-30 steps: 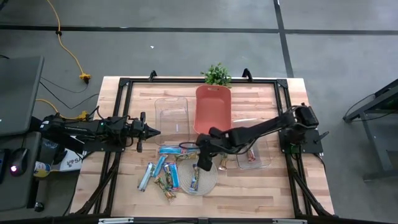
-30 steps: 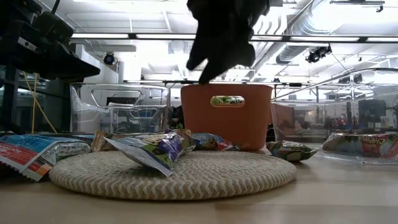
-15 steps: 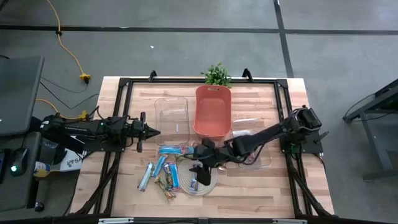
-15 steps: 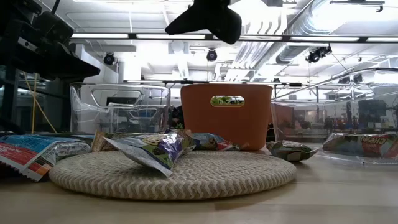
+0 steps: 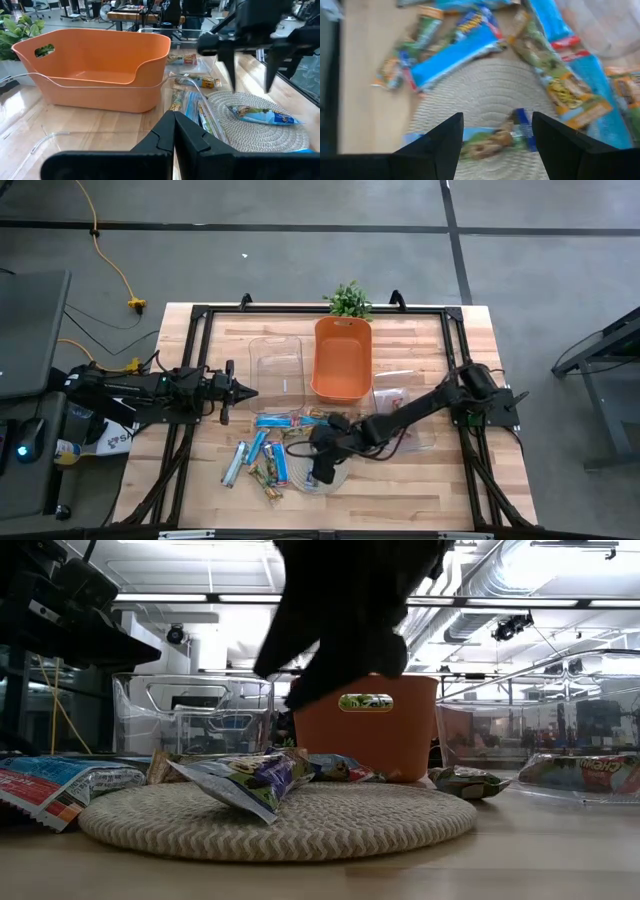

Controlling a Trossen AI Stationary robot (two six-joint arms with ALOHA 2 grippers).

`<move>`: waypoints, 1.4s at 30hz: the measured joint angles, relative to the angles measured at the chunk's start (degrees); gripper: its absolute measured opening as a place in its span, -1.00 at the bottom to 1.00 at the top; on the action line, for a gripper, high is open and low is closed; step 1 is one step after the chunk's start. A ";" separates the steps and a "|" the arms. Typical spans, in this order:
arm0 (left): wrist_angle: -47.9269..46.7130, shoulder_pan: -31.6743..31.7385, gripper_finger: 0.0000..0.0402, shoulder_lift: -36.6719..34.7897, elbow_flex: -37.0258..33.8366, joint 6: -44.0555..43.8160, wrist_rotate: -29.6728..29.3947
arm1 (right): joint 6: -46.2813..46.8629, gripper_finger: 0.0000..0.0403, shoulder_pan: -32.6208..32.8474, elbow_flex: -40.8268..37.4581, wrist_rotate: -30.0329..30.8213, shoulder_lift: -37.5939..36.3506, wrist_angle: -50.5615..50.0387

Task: Pick and place Granola Bars by type
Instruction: Put the red granola bar into the right transparent bin

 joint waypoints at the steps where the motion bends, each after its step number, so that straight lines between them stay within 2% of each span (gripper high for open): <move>1: 0.00 0.00 -1.00 0.00 0.00 0.00 0.02 | -0.19 0.09 -0.29 0.00 -0.26 0.30 -0.46; 4: 0.01 0.00 -1.00 0.00 0.02 -0.01 0.02 | -1.64 0.09 -0.79 0.00 -0.72 1.41 -2.32; 11: 0.00 0.01 -1.00 0.00 0.01 -0.01 0.02 | -2.61 0.09 -0.79 0.00 6.08 2.41 -6.63; 19: 0.00 0.01 -1.00 0.00 0.01 0.00 0.02 | 1.46 0.09 -0.68 0.00 9.61 2.41 -14.70; 36: 0.00 0.00 -1.00 0.00 0.00 0.00 0.02 | 1.92 0.09 -0.75 0.00 12.37 2.76 -15.73; 42: 0.00 0.01 -1.00 0.00 0.00 -0.01 0.02 | 1.94 0.09 -0.77 0.00 15.23 2.85 -15.66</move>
